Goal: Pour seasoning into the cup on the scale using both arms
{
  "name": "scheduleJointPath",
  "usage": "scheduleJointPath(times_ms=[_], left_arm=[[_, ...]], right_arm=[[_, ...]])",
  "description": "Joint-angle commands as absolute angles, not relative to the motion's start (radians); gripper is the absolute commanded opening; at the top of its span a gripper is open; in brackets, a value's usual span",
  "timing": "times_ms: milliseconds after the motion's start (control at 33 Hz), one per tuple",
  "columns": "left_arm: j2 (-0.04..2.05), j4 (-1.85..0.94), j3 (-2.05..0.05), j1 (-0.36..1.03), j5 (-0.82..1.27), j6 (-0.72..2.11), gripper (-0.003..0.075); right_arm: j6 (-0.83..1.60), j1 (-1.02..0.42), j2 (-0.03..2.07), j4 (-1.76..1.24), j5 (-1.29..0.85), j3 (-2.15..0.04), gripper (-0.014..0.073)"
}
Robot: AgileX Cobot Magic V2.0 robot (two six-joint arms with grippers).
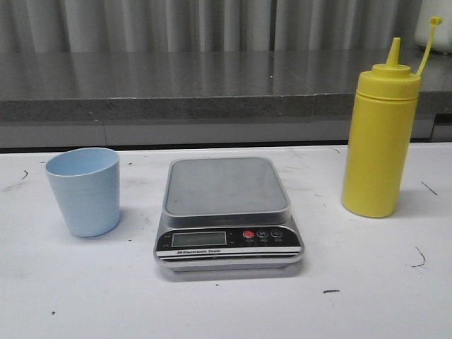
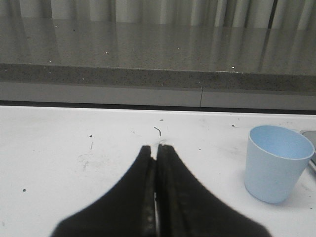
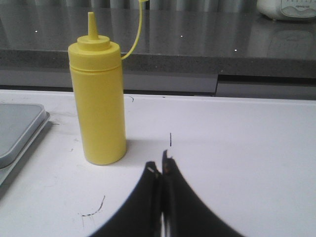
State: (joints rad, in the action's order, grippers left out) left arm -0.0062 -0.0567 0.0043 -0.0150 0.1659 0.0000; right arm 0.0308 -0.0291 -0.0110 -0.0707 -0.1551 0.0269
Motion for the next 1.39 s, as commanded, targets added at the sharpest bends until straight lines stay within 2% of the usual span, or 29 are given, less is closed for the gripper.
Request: scheduleJointPath(times_ms=[0, 1210, 1362], left_arm=[[-0.023, -0.058, 0.028, -0.017, 0.074, -0.009, -0.002], [-0.023, -0.058, 0.028, -0.017, 0.072, -0.009, -0.002], [-0.023, -0.075, 0.028, -0.017, 0.012, -0.009, -0.002]], right_arm=[[0.032, -0.023, -0.027, -0.068, -0.08, 0.022, -0.0115], [0.032, -0.023, -0.027, -0.068, -0.079, 0.022, -0.0115], [0.032, -0.023, -0.027, -0.068, -0.075, 0.021, -0.0115]])
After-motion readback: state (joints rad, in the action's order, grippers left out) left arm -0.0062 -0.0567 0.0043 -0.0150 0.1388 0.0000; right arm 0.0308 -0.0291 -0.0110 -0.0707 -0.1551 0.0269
